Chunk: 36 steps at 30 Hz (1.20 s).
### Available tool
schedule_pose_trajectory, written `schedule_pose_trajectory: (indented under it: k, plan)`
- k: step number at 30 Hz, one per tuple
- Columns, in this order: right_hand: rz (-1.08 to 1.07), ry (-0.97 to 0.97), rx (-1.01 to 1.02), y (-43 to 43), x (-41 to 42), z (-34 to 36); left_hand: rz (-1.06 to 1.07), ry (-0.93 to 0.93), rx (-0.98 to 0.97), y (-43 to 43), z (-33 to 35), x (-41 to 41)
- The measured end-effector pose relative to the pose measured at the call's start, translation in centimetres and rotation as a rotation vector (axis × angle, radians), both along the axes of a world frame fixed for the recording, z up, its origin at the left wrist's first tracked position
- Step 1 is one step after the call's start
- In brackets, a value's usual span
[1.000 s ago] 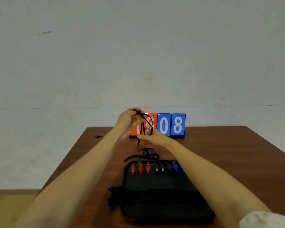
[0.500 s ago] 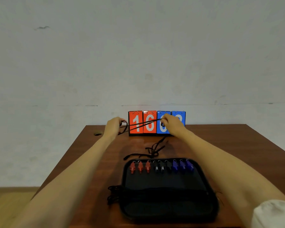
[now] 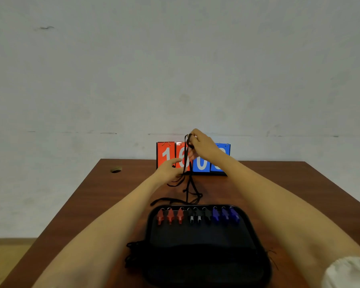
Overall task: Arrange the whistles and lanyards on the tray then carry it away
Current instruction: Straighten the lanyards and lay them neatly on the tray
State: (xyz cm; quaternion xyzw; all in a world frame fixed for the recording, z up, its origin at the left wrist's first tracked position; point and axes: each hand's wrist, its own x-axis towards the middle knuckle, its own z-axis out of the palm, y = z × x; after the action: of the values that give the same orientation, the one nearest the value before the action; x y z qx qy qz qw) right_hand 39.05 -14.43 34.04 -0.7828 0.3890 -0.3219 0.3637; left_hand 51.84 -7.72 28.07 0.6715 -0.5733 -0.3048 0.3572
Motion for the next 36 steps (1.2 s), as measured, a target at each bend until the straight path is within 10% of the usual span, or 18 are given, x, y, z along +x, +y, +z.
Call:
schedule_pose_trajectory:
  k: [11,21,28,36]
  plan:
    - [-0.056,-0.089,-0.082,-3.3,-0.8,0.7,0.179,-0.11,-0.136,-4.4,-0.7,-0.4]
    - [-0.095,0.278,-0.281,-6.4,-3.0,-0.2,0.286,-0.034,-0.097,-4.7,0.6,2.1]
    - [-0.101,0.438,-0.26,-6.6,-4.9,-1.2,0.111,-0.718,-0.088,-2.7,-0.6,4.3]
    - [-0.147,0.678,-0.459,-5.6,-6.5,-1.8,0.122,-0.763,-0.204,-0.2,-1.1,4.7]
